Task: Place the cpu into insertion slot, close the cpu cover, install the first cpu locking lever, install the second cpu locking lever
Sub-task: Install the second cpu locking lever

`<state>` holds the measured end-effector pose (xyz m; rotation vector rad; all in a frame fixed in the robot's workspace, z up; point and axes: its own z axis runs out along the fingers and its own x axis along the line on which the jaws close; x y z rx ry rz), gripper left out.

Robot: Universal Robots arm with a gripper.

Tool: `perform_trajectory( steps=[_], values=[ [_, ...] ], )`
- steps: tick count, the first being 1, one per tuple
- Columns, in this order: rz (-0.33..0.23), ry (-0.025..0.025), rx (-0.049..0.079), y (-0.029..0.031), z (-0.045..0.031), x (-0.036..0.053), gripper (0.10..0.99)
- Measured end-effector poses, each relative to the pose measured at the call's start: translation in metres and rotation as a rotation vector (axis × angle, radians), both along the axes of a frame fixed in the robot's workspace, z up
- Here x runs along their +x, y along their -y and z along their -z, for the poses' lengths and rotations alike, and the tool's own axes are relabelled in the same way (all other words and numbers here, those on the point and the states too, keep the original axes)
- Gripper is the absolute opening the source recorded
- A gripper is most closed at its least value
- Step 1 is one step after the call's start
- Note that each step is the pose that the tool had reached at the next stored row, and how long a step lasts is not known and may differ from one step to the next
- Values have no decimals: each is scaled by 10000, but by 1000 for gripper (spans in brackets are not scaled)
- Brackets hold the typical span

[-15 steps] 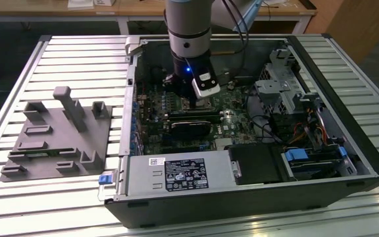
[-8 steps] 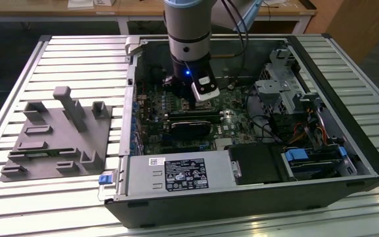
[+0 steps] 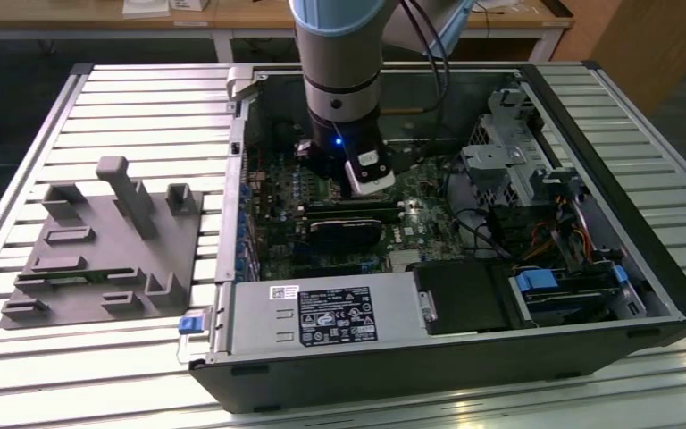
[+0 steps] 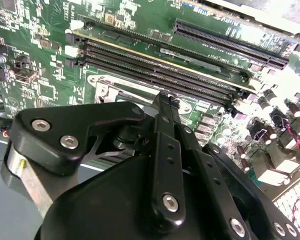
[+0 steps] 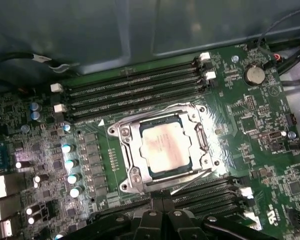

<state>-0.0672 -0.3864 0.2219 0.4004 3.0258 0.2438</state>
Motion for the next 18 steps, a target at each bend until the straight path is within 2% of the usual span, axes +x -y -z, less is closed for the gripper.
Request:
perform_trajectory(
  steps=[7, 12, 14, 18],
  values=[
    [0, -1, 428, 100, 30, -40, 106],
    [1, -1, 922, 157, 51, -84, 106],
    [-1, -1, 1080, 178, 61, -105, 106],
    [0, -1, 1272, 215, 95, -151, 106]
  ],
)
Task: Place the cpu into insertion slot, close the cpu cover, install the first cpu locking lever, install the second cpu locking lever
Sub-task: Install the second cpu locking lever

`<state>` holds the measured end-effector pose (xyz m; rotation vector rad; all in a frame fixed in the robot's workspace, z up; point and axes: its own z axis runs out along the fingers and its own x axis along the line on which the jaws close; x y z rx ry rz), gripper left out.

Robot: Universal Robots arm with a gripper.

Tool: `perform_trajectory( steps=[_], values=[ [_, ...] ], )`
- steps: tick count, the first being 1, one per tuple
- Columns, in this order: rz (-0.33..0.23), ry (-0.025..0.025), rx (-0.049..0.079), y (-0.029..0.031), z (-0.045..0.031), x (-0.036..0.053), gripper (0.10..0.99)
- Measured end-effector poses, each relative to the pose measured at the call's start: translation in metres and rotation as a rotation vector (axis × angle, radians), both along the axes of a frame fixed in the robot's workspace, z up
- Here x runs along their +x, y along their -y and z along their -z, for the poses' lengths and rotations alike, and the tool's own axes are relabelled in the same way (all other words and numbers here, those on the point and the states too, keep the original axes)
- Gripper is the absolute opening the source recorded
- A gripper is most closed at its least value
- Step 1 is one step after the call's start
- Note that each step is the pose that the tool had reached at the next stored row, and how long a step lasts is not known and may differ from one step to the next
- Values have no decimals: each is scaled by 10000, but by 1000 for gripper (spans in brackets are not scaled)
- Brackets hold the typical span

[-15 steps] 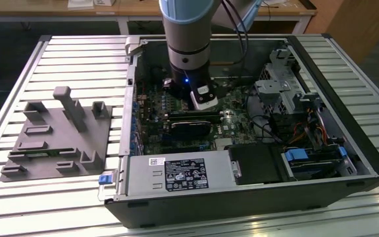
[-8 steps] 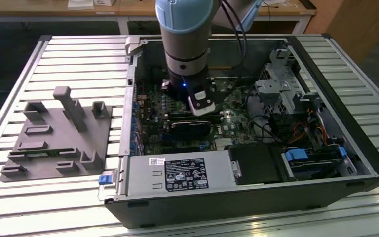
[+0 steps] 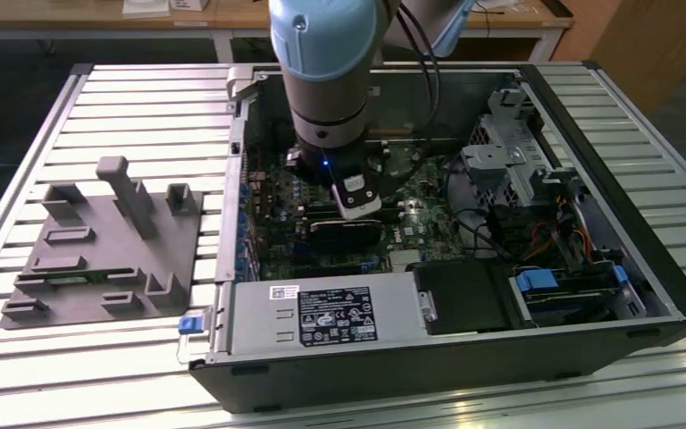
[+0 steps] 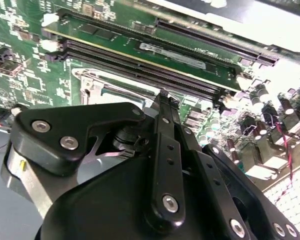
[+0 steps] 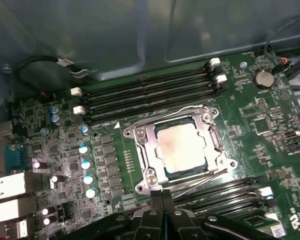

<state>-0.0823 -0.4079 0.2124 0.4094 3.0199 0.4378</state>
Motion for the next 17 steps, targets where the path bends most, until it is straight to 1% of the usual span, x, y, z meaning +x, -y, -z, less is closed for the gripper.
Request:
perform_trajectory(
  steps=[2, 5, 10, 17],
  values=[
    [0, 0, 84, 10, 21, -18, 106],
    [-1, 1, 168, 11, 57, -27, 106],
    [-2, -1, 236, 12, 109, -51, 106],
    [-4, 1, 286, 9, 147, -83, 106]
  ],
)
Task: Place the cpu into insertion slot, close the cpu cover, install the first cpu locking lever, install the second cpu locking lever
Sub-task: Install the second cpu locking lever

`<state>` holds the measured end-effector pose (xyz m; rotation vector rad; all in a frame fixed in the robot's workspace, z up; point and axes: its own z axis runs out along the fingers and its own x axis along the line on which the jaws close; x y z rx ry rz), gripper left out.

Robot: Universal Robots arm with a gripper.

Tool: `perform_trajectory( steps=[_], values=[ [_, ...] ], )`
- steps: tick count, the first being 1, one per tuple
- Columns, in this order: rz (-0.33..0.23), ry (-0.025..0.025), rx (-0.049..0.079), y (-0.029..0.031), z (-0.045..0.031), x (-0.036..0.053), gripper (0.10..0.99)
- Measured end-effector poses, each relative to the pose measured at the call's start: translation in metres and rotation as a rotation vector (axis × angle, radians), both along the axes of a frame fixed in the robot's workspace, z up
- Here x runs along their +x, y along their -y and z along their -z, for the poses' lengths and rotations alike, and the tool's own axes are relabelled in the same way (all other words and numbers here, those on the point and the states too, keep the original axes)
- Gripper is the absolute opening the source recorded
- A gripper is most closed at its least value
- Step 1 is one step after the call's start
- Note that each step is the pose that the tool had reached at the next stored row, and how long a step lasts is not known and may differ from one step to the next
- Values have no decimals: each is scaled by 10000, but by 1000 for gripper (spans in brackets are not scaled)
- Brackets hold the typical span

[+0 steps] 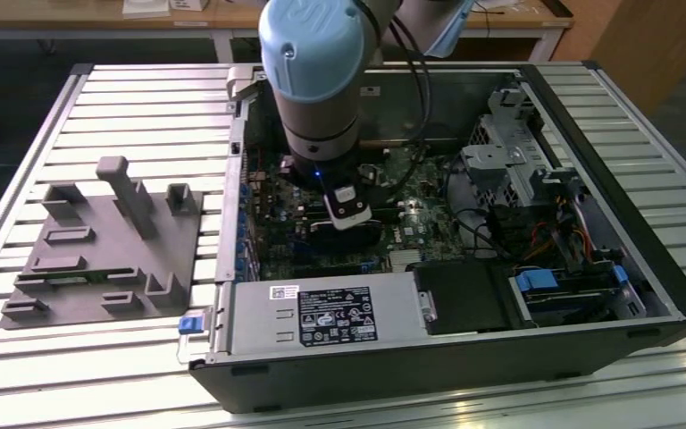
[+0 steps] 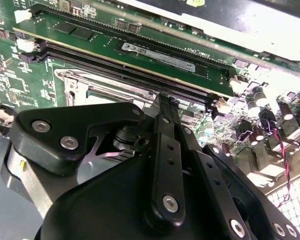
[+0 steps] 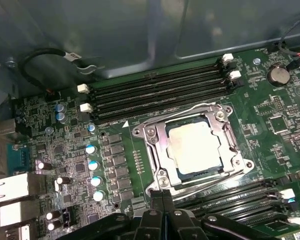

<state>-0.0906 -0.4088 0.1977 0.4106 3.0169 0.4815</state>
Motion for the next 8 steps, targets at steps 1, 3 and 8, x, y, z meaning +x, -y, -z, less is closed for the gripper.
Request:
perform_trajectory(
  steps=[1, 3, 8],
  values=[
    [0, -1, -1, -2, 5, 0, 106],
    [0, -2, -3, -10, 14, -1, 106],
    [0, -1, -1, -43, 30, -3, 106]
  ],
)
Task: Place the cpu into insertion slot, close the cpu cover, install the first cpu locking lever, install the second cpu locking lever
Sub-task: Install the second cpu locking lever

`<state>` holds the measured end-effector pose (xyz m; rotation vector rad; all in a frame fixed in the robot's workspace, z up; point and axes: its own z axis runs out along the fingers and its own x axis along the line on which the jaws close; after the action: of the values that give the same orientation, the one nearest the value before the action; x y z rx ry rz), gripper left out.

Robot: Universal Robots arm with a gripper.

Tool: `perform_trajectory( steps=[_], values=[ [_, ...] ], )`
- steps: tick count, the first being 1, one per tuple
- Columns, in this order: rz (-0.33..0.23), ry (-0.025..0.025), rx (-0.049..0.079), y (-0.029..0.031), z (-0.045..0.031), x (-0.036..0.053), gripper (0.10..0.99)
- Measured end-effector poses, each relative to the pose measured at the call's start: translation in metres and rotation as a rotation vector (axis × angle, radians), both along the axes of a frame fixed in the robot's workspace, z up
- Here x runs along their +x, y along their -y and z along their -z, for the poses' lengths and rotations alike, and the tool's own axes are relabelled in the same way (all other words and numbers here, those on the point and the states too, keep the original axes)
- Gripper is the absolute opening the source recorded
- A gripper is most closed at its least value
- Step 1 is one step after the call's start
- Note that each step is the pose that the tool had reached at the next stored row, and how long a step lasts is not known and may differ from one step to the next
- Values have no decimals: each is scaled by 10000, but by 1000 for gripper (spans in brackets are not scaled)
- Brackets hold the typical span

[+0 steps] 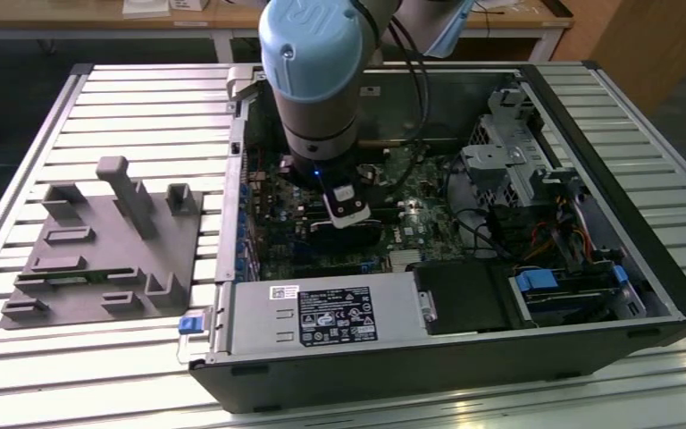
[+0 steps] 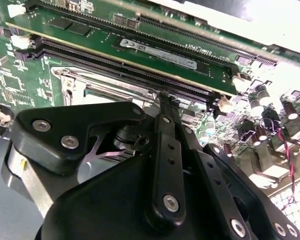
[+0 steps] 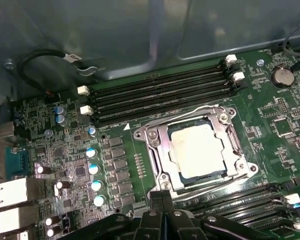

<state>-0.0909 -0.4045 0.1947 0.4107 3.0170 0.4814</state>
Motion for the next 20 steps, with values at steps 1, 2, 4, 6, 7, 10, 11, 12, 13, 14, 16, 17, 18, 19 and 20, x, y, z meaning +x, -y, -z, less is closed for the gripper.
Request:
perform_trajectory(
  steps=[1, 2, 4, 6, 7, 10, 11, 12, 13, 14, 16, 17, 18, 19, 20],
  values=[
    [0, 0, 1, -5, 3, 0, 106],
    [-1, 1, 1, -7, 6, 0, 106],
    [0, 0, 0, -10, 15, -1, 106],
    [0, 0, 0, -13, 27, -3, 106],
    [0, 0, 0, -15, 32, -4, 106],
    [1, 0, 0, -22, 49, -5, 106],
    [0, 1, 1, -24, 55, -5, 106],
    [-1, 0, 0, -25, 60, -5, 106],
    [0, -2, -2, -26, 65, -5, 106],
    [0, -1, 0, -27, 70, -5, 106],
    [0, -3, -5, -27, 72, -6, 106],
    [0, -2, -5, -28, 73, -6, 106],
    [0, -1, -4, -28, 72, -5, 106],
    [0, 2, 0, -29, 66, -5, 106],
    [0, 2, 0, -29, 53, -5, 106]
  ],
)
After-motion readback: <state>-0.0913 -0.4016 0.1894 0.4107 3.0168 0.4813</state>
